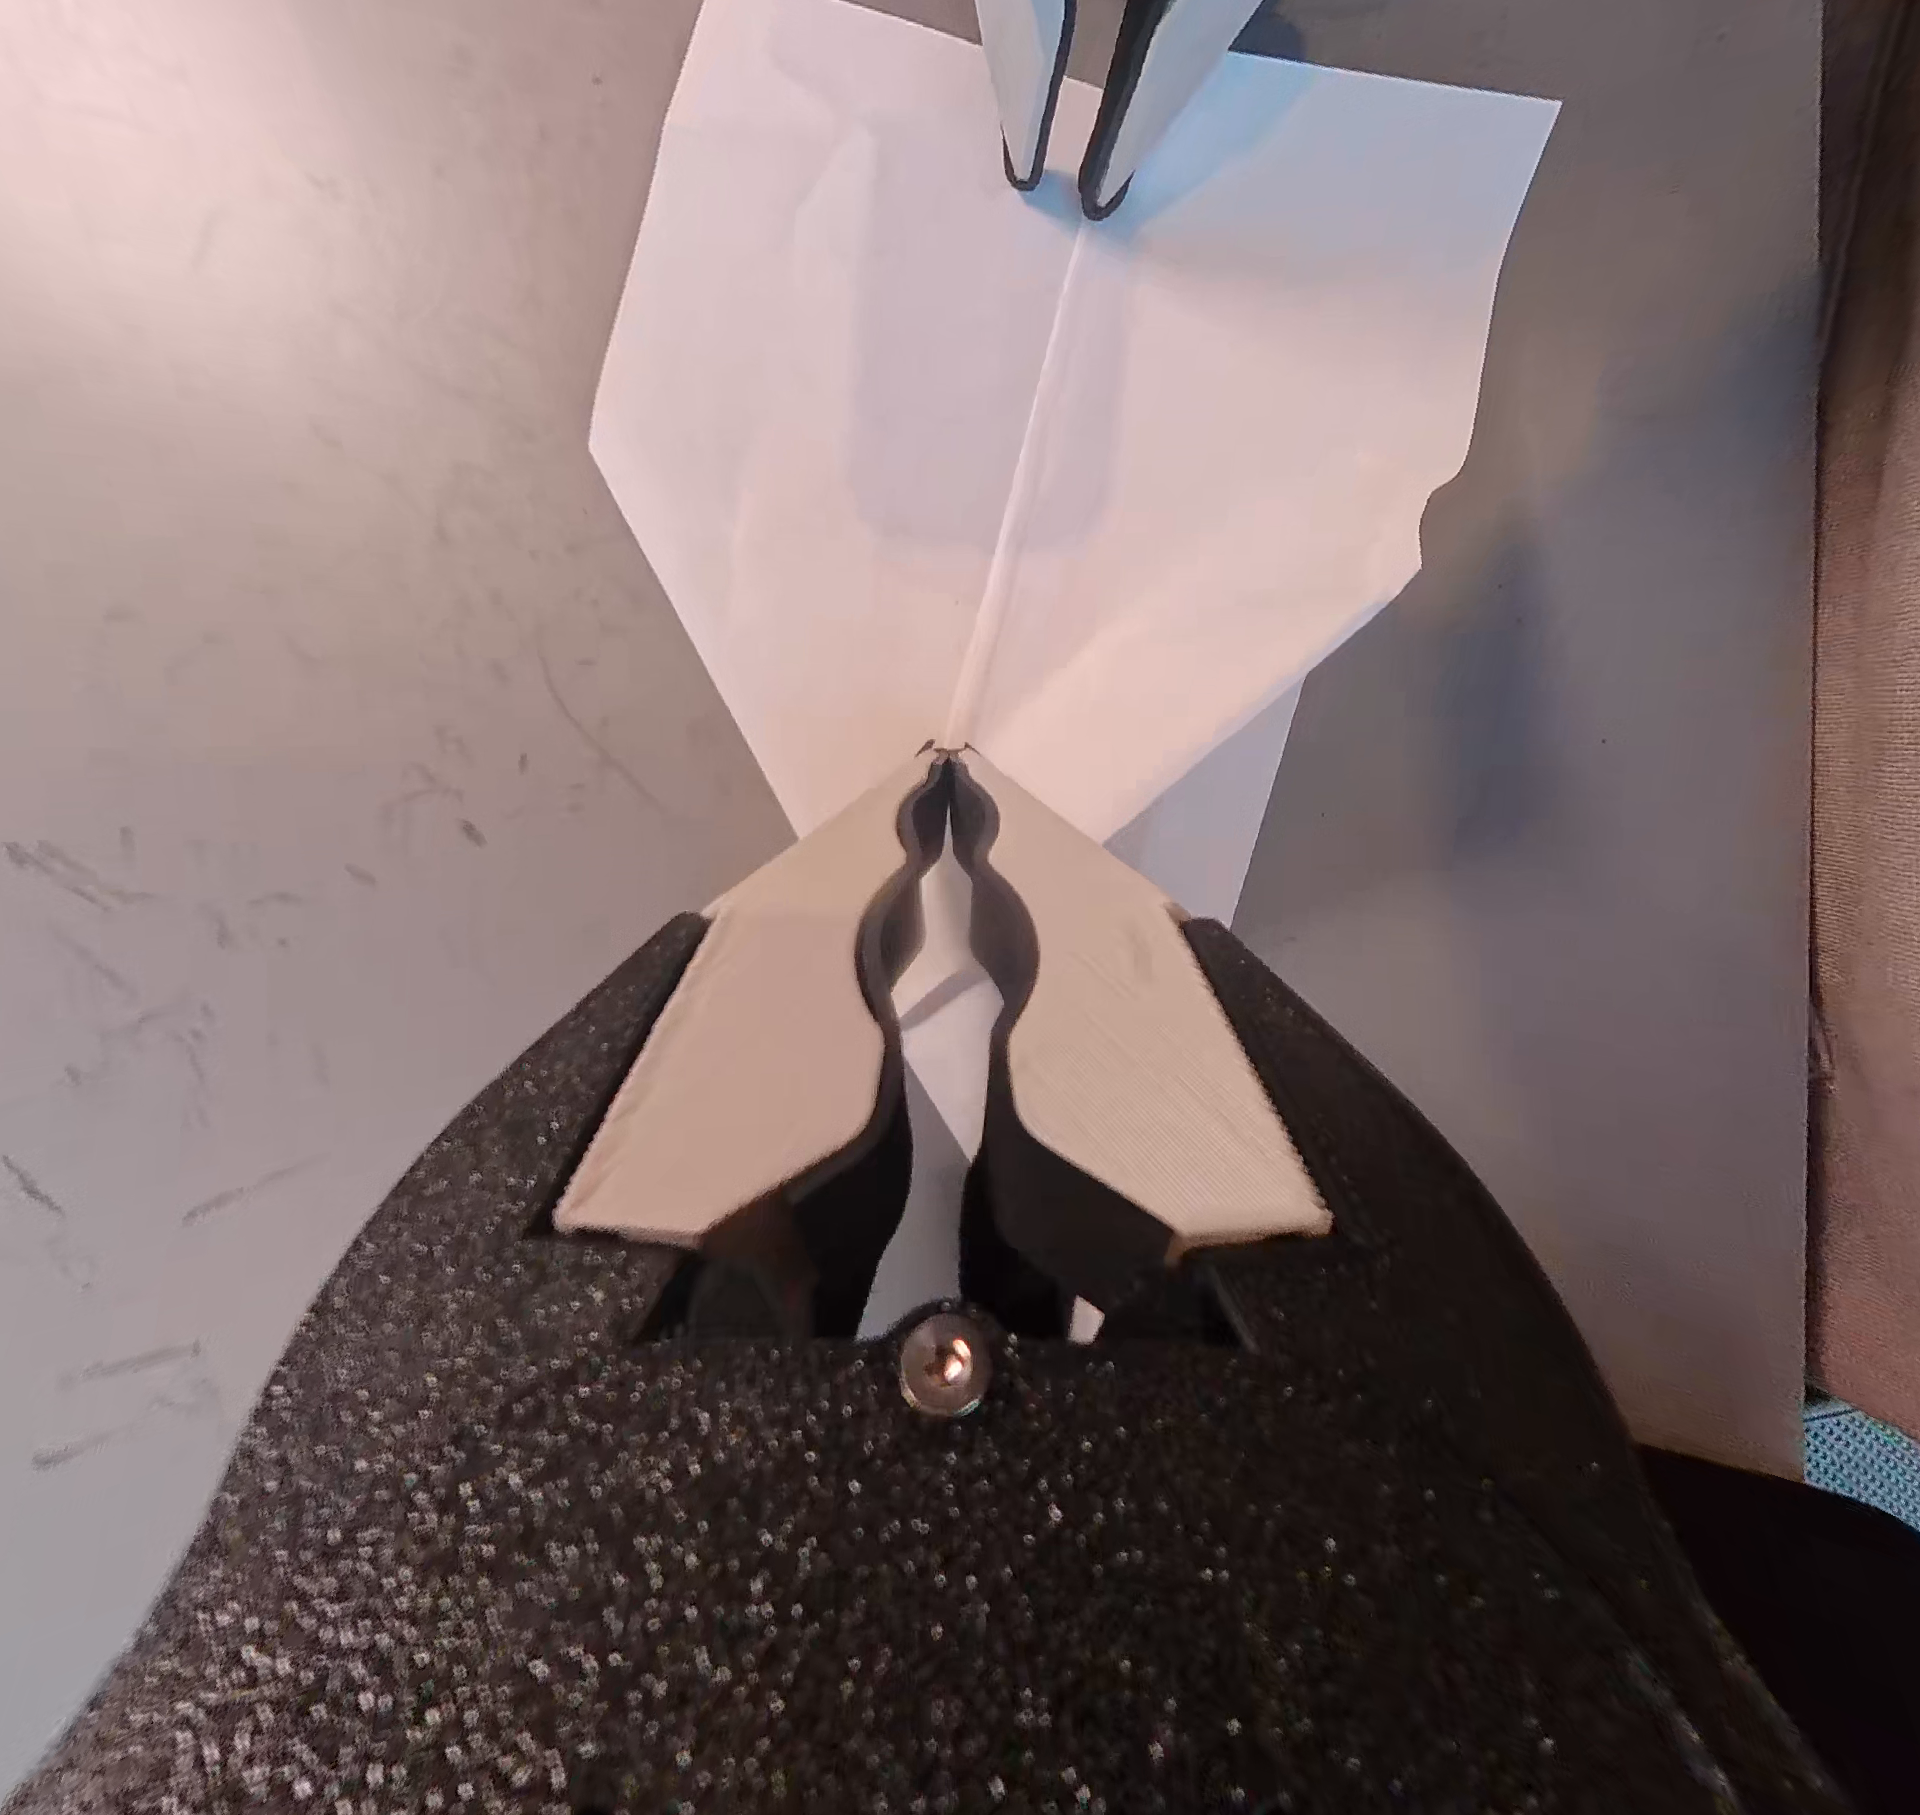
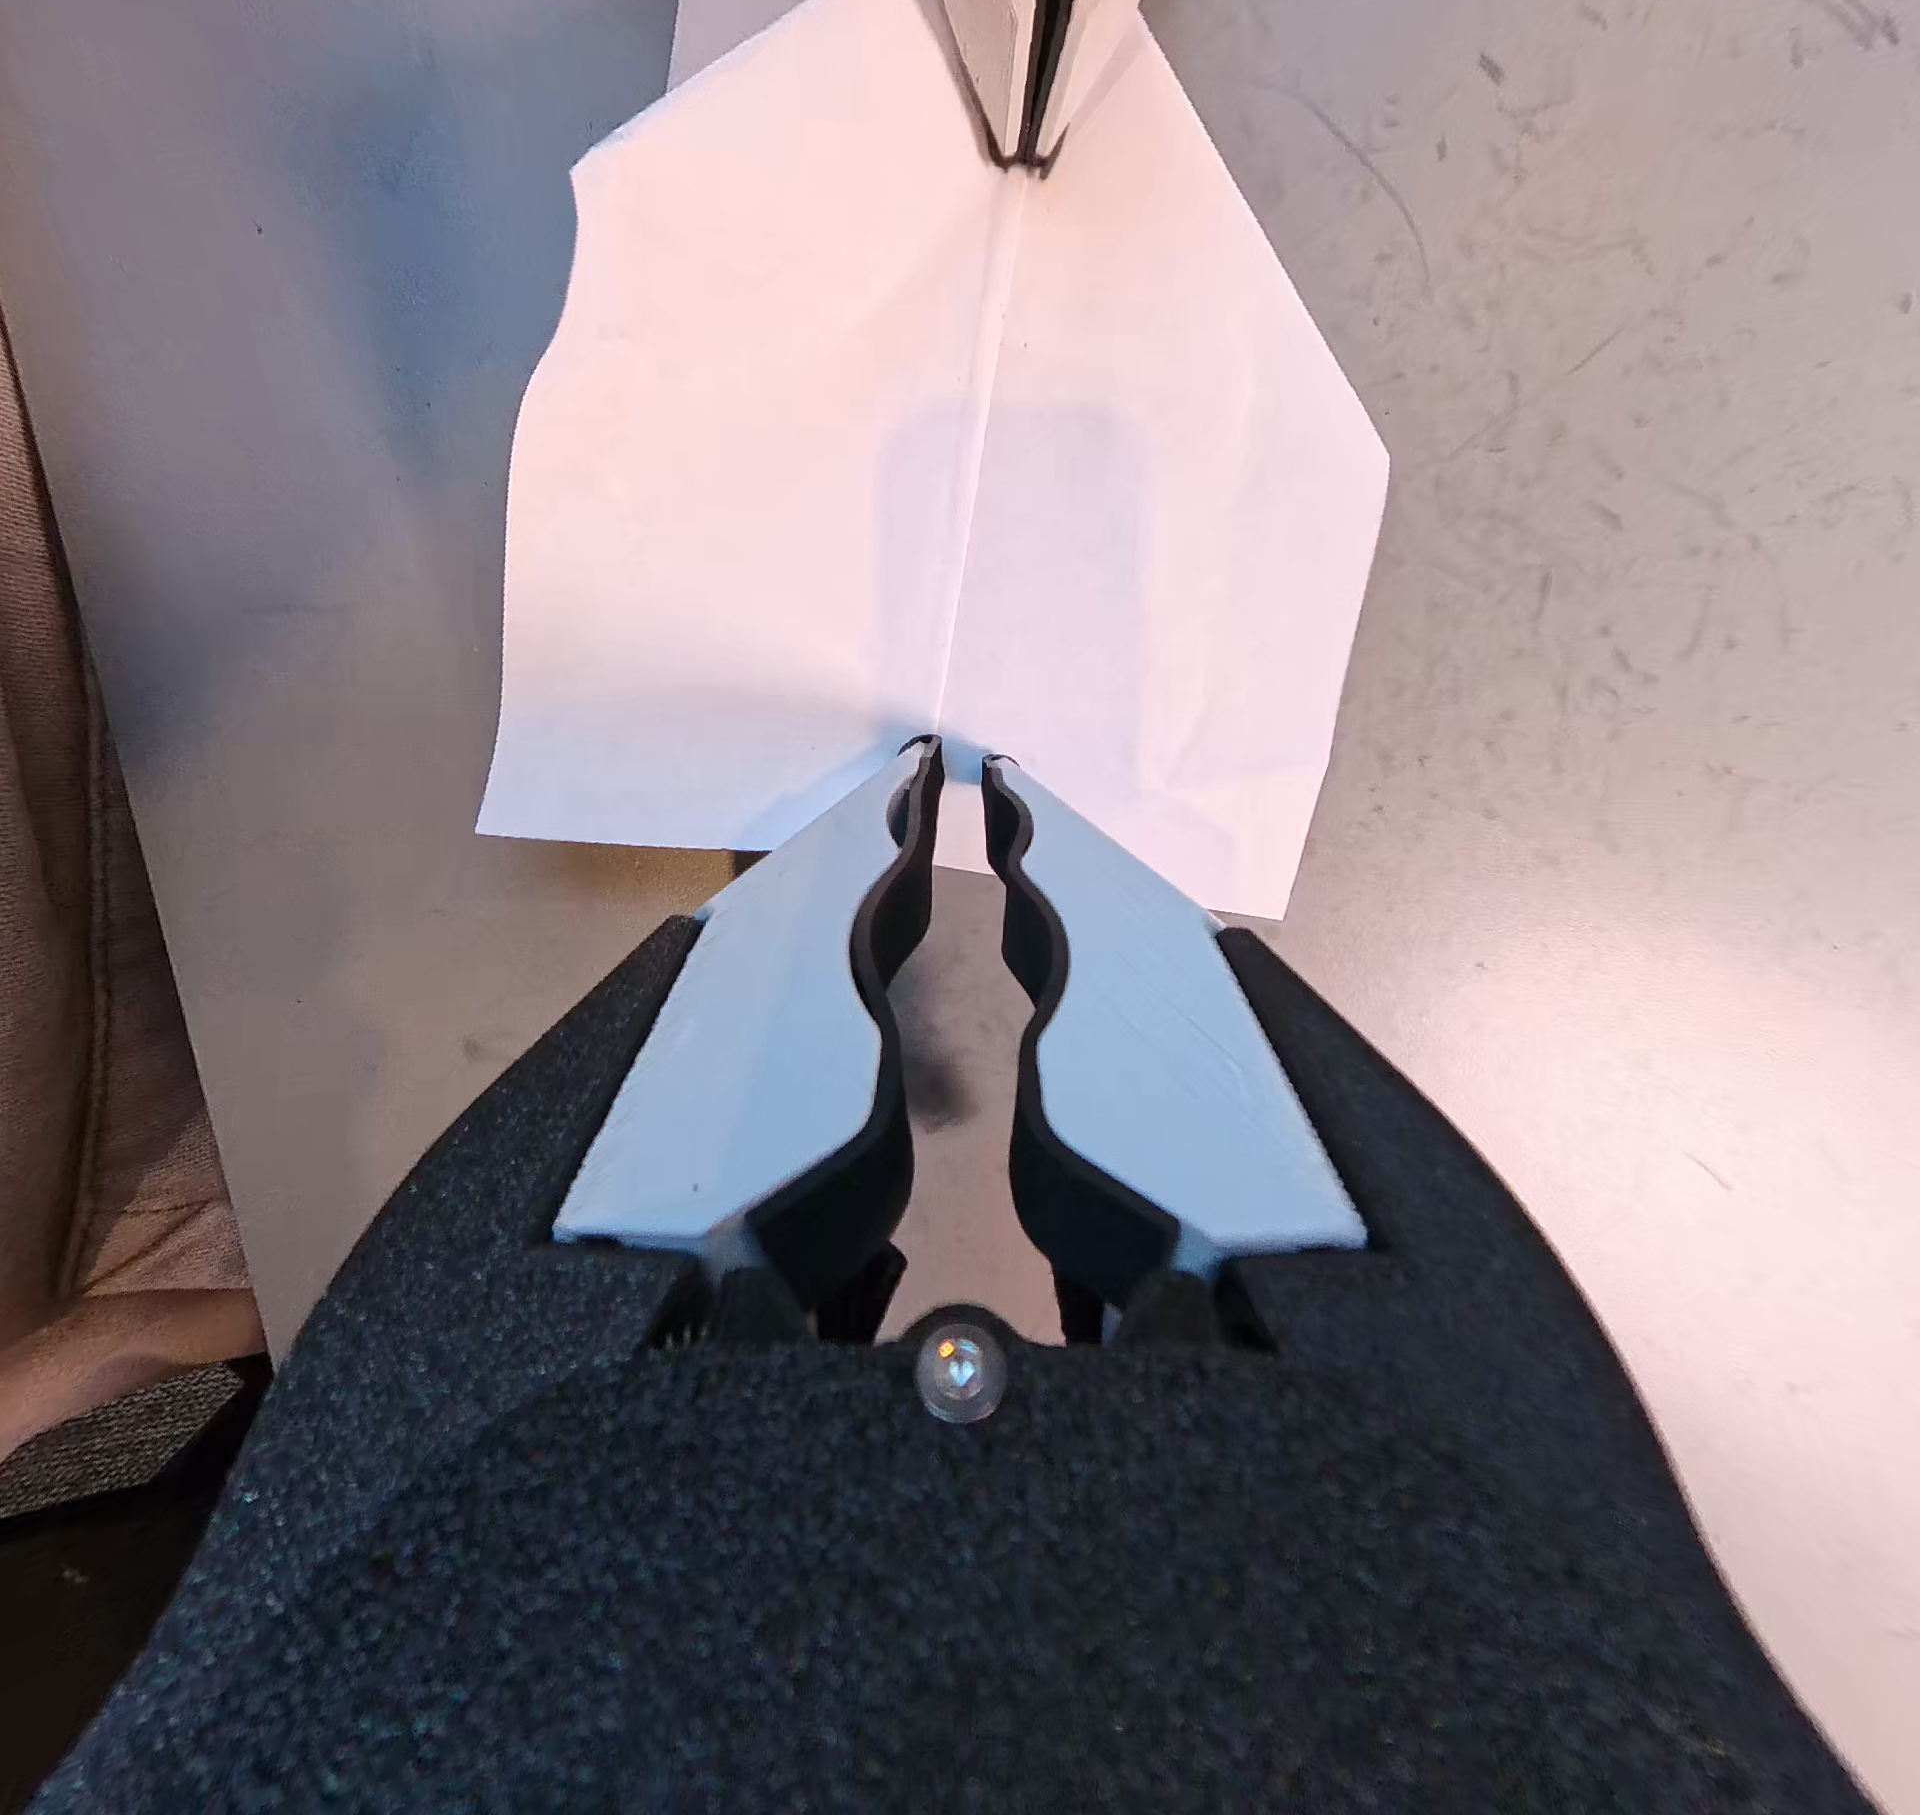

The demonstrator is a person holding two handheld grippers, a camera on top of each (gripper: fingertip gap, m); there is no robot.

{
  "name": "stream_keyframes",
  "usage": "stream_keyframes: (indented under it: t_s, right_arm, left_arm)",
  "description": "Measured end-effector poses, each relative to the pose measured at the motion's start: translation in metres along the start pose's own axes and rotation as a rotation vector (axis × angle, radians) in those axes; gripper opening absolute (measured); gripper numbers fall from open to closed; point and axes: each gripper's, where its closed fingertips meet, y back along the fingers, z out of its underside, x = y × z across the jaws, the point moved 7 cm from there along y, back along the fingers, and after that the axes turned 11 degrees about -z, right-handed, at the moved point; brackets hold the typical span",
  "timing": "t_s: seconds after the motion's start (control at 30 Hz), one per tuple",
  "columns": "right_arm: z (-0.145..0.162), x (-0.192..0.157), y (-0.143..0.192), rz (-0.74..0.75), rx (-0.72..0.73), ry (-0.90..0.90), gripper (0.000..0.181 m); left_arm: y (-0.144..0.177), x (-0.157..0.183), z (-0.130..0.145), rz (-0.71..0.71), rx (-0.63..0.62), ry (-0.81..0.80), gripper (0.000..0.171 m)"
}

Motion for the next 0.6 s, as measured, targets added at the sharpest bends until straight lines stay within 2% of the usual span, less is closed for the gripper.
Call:
stream_keyframes:
  t_s: [0.6]
  right_arm:
    - [0.0, 0.0, -0.001, 0.002, 0.018, -0.002, 0.007]
  left_arm:
    - [0.016, -0.003, 0.03, -0.054, 0.008, 0.056, 0.0]
